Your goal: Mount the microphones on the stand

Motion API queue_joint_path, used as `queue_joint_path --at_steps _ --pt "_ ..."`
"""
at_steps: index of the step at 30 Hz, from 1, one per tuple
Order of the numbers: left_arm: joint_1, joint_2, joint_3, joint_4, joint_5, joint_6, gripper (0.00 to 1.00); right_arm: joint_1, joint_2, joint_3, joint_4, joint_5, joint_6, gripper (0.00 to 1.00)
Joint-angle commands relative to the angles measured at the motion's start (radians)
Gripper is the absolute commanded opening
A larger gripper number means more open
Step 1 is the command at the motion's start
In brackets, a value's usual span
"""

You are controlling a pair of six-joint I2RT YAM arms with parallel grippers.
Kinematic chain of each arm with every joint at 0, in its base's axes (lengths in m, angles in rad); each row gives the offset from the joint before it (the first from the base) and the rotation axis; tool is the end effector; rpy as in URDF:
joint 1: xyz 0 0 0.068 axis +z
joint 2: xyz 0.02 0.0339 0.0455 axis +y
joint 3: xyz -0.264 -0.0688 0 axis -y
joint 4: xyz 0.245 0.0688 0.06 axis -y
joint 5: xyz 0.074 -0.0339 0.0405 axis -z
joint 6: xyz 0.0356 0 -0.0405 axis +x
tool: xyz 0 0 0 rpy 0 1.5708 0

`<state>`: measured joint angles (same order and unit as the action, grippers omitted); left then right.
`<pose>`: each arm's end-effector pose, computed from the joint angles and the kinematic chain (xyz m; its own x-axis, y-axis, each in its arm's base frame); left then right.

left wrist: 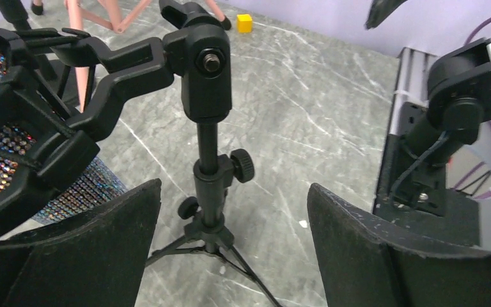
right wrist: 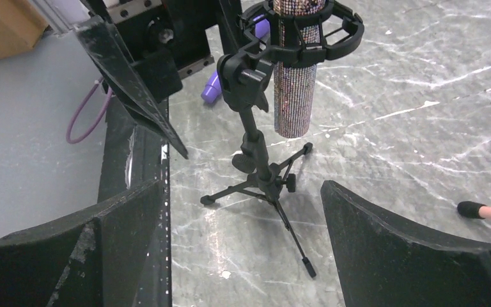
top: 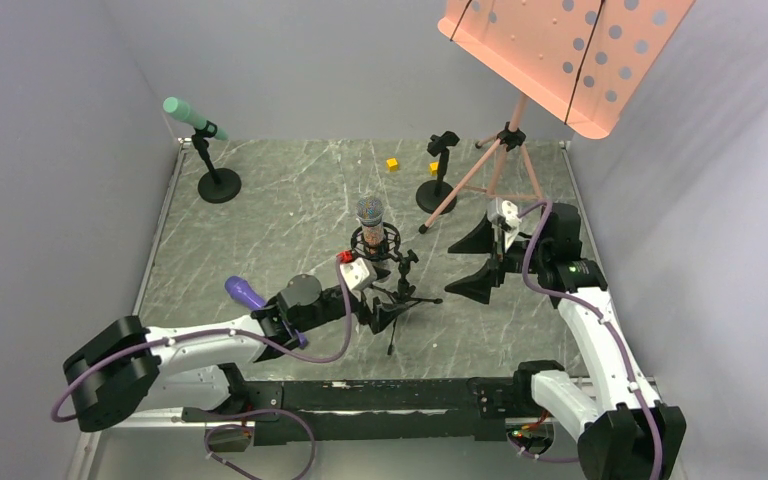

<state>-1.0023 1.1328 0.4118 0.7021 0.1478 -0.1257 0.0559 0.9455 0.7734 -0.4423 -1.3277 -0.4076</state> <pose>0.1253 -0.2058 0.2339 -0.1245 -0.0354 -0.9916 0.9043 0.4072 -0.1281 0.1824 0.0448 0.2971 -0.2092 -0.1073 -0.9720 -0.9675 0.1672 0.1898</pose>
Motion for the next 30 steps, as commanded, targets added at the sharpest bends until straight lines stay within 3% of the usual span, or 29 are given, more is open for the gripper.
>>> queue_joint_path --at_steps 1,10,21,30 --pt "-0.007 0.055 0.041 0.172 -0.038 0.081 0.86 -0.008 -0.024 0.031 0.053 -0.044 -0.032 1.00" --pt "-0.026 0.115 0.000 0.321 -0.161 0.113 0.77 -0.007 -0.038 0.033 0.054 -0.031 -0.029 1.00" --pt "-0.085 0.180 0.052 0.337 -0.222 0.206 0.67 -0.007 -0.031 0.038 0.037 -0.023 -0.044 1.00" --pt "-0.150 0.223 0.070 0.351 -0.345 0.210 0.43 -0.007 -0.030 0.037 0.037 -0.021 -0.046 1.00"
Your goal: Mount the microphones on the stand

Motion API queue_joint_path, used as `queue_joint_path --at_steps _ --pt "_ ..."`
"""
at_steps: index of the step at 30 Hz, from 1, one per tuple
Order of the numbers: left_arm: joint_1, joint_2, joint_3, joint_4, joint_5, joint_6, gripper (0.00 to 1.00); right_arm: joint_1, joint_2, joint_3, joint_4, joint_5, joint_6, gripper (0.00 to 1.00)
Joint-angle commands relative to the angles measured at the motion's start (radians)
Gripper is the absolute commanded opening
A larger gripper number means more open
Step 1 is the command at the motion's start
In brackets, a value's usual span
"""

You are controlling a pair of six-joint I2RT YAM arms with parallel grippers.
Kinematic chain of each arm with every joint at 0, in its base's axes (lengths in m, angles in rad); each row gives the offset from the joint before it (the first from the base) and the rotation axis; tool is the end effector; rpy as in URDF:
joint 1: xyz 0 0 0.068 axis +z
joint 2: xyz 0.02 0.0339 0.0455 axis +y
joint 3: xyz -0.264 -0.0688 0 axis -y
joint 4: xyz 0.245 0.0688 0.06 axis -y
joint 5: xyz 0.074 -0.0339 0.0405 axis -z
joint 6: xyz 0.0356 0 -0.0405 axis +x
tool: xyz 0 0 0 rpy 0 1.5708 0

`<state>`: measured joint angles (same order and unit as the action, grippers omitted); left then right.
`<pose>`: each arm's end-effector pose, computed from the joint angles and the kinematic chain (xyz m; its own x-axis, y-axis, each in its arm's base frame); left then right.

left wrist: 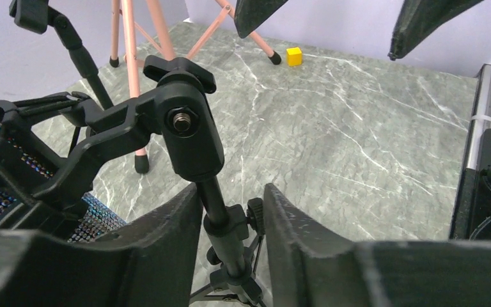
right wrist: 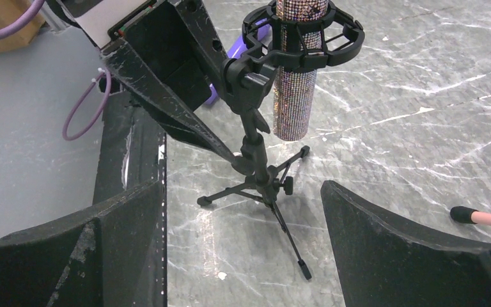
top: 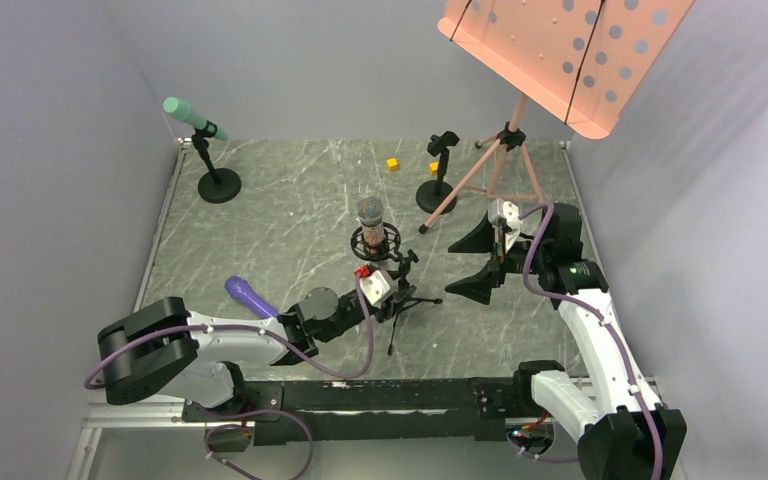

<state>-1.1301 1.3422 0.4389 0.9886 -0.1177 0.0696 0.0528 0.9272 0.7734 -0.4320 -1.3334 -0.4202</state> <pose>0.1181 -0.2405 0.2247 0.0952 -0.0400 -0.9946 0.8437 0.5335 0.0593 0.1794 0.0441 0.3009 -0.1691 -0.1050 -0.9800 -0.9750 0.1635 0.1507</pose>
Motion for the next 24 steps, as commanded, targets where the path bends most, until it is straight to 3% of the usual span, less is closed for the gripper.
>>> queue_joint_path --at_steps 1,6,10,12,13,19,24 --pt "-0.024 0.018 0.047 0.060 -0.091 0.015 0.41 -0.004 -0.010 0.037 0.027 -0.014 -0.035 1.00" --pt "-0.030 0.028 0.068 0.042 -0.121 0.030 0.26 -0.004 -0.007 0.035 0.027 -0.013 -0.037 1.00" --pt "-0.030 0.023 0.080 0.026 -0.123 0.047 0.23 -0.004 -0.005 0.035 0.026 -0.012 -0.039 1.00" --pt "-0.030 0.022 0.087 0.016 -0.107 0.055 0.04 -0.005 -0.005 0.035 0.024 -0.011 -0.040 1.00" --pt "-0.029 0.019 0.087 0.012 -0.097 0.061 0.00 -0.004 -0.004 0.035 0.024 -0.012 -0.041 1.00" --pt "-0.002 -0.032 0.067 0.019 -0.088 0.119 0.00 -0.004 0.001 0.035 0.019 -0.006 -0.045 1.00" --pt "0.184 -0.132 0.058 -0.030 0.050 0.083 0.00 -0.004 0.005 0.036 0.015 -0.003 -0.052 1.00"
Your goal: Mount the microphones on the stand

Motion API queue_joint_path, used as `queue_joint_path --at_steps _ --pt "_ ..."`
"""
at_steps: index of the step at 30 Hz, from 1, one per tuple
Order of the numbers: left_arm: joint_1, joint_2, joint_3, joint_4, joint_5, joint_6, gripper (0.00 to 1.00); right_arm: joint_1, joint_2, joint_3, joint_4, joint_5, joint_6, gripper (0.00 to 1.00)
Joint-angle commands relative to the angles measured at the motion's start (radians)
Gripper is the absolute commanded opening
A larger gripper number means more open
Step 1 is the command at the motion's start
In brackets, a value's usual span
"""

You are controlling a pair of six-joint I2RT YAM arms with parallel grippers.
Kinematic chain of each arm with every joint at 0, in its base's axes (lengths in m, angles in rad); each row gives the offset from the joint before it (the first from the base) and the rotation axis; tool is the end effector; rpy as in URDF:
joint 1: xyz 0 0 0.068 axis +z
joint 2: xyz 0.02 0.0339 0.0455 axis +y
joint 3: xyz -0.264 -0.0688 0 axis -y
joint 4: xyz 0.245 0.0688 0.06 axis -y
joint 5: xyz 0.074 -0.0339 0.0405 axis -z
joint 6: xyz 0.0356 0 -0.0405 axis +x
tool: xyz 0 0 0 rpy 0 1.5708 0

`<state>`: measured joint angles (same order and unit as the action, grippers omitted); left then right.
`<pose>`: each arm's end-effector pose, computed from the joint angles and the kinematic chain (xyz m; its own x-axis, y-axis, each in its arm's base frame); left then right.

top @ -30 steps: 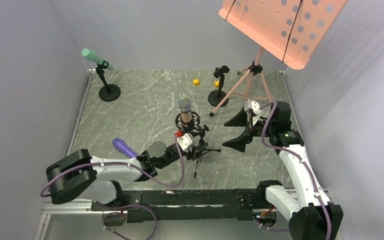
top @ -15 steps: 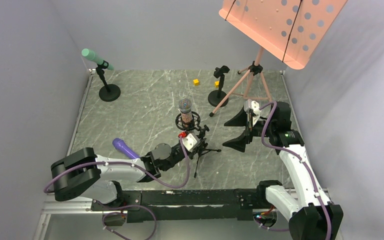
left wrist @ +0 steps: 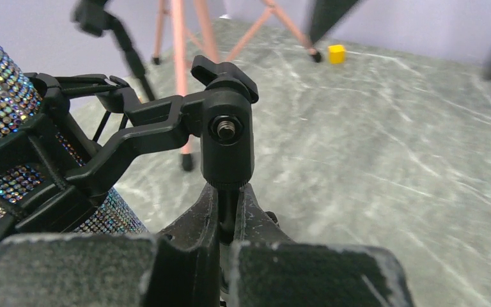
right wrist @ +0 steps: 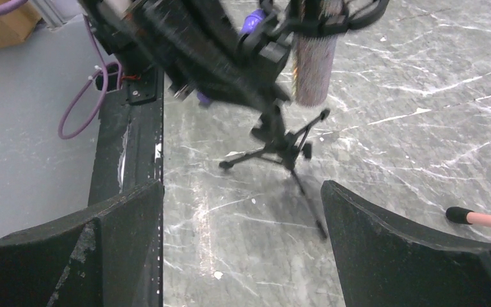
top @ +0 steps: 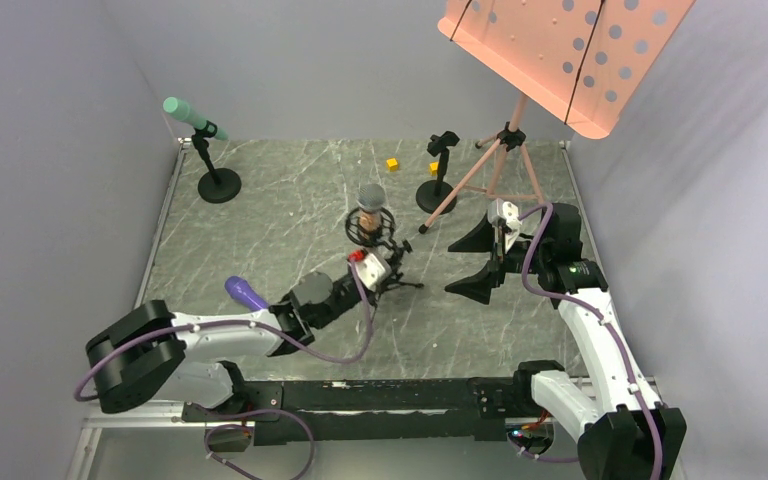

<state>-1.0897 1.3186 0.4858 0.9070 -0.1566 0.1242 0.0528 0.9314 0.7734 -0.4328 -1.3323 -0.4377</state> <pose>0.1309 -0.2387 0.2364 0.1336 0.0085 -0.9910 0.7932 0.5985 0.1121 0.1802 0.0442 0.3001 -0.1570 -0.1086 -0.9816 -0.9770 0.1626 0.1382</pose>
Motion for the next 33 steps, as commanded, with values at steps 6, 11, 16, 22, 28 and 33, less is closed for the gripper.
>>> queue_joint_path --at_steps 6,11,16,22,28,33 --pt "0.469 -0.153 0.068 -0.013 0.331 -0.025 0.00 -0.004 0.010 0.036 0.014 -0.003 -0.038 1.00" --pt "0.715 -0.047 0.188 -0.016 0.474 -0.064 0.00 -0.005 0.020 0.035 0.011 -0.006 -0.040 1.00" --pt "0.905 0.113 0.353 -0.006 0.597 -0.158 0.00 -0.004 0.029 0.037 0.005 -0.011 -0.044 1.00" --pt "1.009 0.316 0.569 -0.063 0.678 -0.198 0.00 -0.004 0.051 0.052 -0.040 -0.014 -0.084 1.00" --pt "1.068 0.469 0.726 -0.119 0.692 -0.212 0.00 -0.004 0.069 0.069 -0.080 -0.026 -0.112 1.00" --pt "1.085 0.544 0.795 -0.168 0.677 -0.200 0.00 -0.002 0.093 0.091 -0.136 -0.034 -0.157 1.00"
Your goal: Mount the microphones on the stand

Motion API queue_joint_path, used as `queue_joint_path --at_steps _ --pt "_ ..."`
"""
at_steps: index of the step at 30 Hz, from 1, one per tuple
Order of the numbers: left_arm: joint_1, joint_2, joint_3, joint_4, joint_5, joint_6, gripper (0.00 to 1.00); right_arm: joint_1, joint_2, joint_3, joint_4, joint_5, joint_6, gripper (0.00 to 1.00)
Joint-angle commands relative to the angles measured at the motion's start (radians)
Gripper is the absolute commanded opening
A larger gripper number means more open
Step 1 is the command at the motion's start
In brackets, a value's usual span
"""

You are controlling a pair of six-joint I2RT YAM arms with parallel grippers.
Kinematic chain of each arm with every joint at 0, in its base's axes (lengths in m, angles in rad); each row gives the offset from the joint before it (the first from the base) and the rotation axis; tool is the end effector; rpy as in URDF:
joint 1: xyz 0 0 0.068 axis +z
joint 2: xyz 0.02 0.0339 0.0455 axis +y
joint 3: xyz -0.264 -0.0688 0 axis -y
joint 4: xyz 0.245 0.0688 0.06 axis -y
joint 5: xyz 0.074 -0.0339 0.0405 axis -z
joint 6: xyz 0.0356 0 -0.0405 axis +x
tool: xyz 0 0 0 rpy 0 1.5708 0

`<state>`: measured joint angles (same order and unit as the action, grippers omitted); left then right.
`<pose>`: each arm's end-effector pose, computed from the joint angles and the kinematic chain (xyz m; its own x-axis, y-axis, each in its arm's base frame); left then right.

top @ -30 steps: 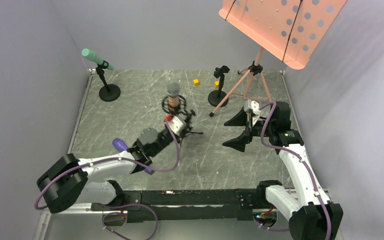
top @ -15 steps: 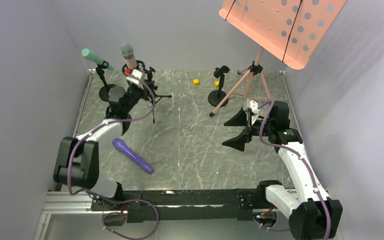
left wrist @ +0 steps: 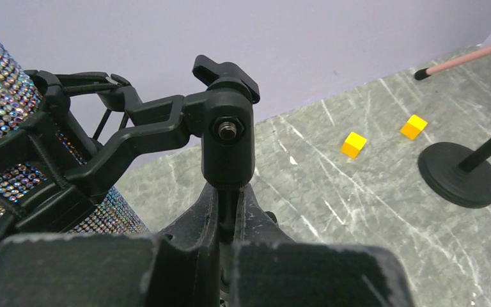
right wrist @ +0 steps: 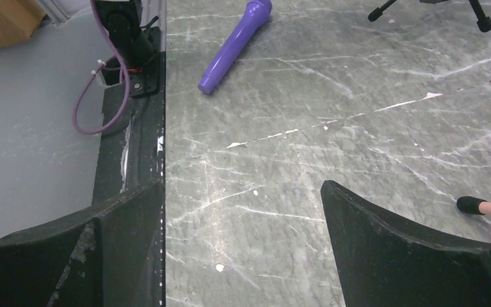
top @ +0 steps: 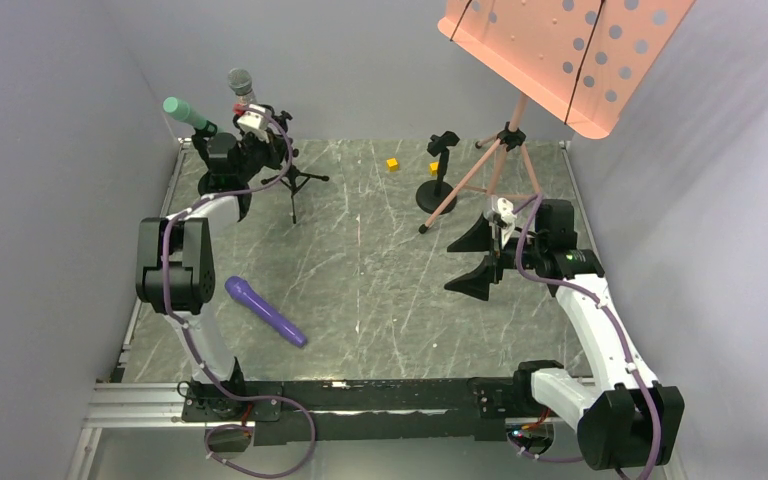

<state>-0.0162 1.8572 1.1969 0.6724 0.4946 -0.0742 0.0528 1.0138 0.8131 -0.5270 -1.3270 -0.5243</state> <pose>0.4299 -0.0239 0.2651 -0.0242 -0.0649 -0.9976 0.4884 0.8699 -0.0684 0.1921 0.0447 0.2926 -0.2064 -0.1319 -0.9695 -0.9700 0.1580 0.1850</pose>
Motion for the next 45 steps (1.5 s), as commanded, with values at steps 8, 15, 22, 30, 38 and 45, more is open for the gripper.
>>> queue_joint_path --at_steps 8,15,22,30,38,45 --pt "0.013 0.021 0.022 0.069 -0.033 0.026 0.11 0.001 0.017 0.066 -0.083 -0.050 -0.104 1.00" --pt "0.013 -0.015 -0.059 0.081 -0.052 0.039 0.34 0.001 0.006 0.059 -0.062 -0.040 -0.088 1.00" --pt "0.013 -0.065 -0.114 0.082 -0.044 0.033 0.53 0.001 0.008 0.052 -0.048 -0.023 -0.081 1.00" --pt "0.013 -0.168 -0.201 0.080 -0.059 0.021 0.84 0.000 0.014 0.052 -0.048 -0.003 -0.087 1.00" --pt "0.013 -0.286 -0.287 -0.024 -0.090 0.005 0.91 -0.001 0.014 0.049 -0.048 0.009 -0.095 1.00" --pt "0.013 -0.477 -0.400 -0.164 -0.125 -0.094 0.92 -0.001 0.003 0.050 -0.057 0.030 -0.115 1.00"
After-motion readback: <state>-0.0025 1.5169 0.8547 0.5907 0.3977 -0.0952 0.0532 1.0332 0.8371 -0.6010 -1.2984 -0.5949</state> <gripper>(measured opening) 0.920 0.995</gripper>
